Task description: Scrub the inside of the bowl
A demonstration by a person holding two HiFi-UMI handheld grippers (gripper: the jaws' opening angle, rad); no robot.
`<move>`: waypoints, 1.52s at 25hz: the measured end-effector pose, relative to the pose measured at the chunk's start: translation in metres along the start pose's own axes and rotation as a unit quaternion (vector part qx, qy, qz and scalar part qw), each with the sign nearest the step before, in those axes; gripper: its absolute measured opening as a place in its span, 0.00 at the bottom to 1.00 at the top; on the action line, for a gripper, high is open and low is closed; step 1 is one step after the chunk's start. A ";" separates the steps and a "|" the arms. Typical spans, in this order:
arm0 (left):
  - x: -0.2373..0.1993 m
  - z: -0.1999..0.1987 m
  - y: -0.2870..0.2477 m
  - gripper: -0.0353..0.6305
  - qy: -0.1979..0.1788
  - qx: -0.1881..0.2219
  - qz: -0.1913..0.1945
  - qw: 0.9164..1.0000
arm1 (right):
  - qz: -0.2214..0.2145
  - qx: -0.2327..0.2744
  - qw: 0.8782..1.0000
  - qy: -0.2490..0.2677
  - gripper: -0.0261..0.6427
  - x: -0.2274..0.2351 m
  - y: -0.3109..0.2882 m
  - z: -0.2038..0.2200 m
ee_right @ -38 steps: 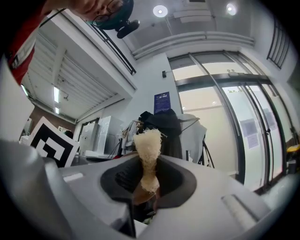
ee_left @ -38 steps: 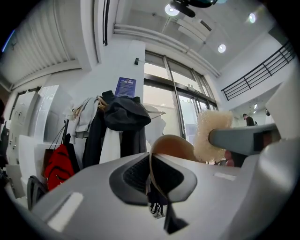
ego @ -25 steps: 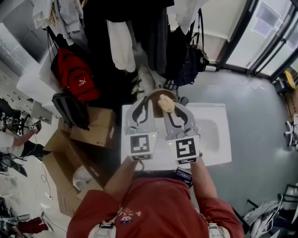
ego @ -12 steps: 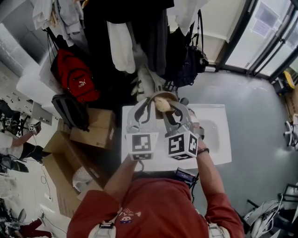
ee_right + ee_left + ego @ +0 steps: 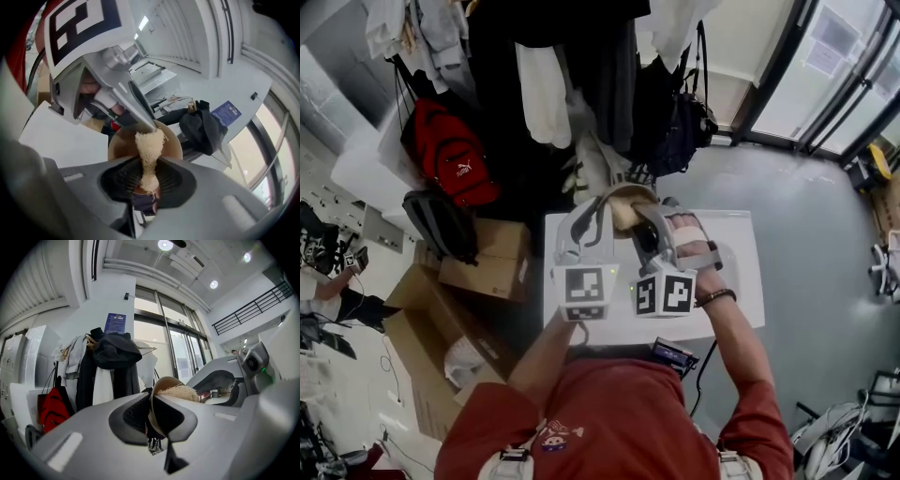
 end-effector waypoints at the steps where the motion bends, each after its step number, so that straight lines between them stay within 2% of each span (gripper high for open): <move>1: 0.000 0.000 0.000 0.10 0.000 0.001 0.000 1.000 | 0.000 0.000 1.000 0.019 0.15 0.000 0.000 0.000; 7: 0.000 0.000 0.000 0.10 -0.006 0.004 0.005 1.000 | -0.005 0.000 0.992 0.124 0.15 -0.002 0.001 -0.001; 11: 0.001 -0.001 -0.001 0.10 -0.007 0.000 0.009 1.000 | -0.024 0.004 0.982 0.189 0.15 -0.009 0.003 -0.002; 16: 0.001 -0.004 -0.004 0.10 -0.012 0.000 0.011 1.000 | -0.036 0.007 0.960 0.278 0.15 -0.013 0.002 -0.002; 20: 0.002 -0.006 -0.004 0.10 -0.025 -0.001 0.015 1.000 | -0.047 0.007 0.933 0.356 0.15 -0.019 0.003 0.000; 22: 0.003 -0.007 -0.004 0.10 -0.027 -0.004 0.014 1.000 | -0.051 0.006 0.925 0.377 0.15 -0.020 0.003 0.001; 25: 0.004 -0.008 -0.003 0.10 -0.026 -0.001 0.014 1.000 | -0.050 0.006 0.928 0.368 0.15 -0.018 0.004 0.000; 28: 0.004 -0.009 -0.002 0.10 -0.028 0.002 0.013 1.000 | -0.048 -0.001 0.944 0.327 0.15 -0.015 0.004 -0.004; 34: 0.005 -0.012 -0.003 0.10 -0.027 0.004 0.011 1.000 | -0.053 -0.014 0.978 0.202 0.15 -0.003 0.001 -0.009; 38: 0.007 -0.012 -0.002 0.10 -0.031 0.013 0.012 0.999 | -0.058 -0.035 0.991 0.113 0.15 0.003 -0.001 -0.008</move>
Point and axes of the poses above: the fingertips, and each gripper's own axes: y backward along the fingers, x to its right, z out of its underside, the point moved 10 cm from there along y, backward along the fingers, and after that the axes turned 3 degrees about z, right-handed, at the moved point
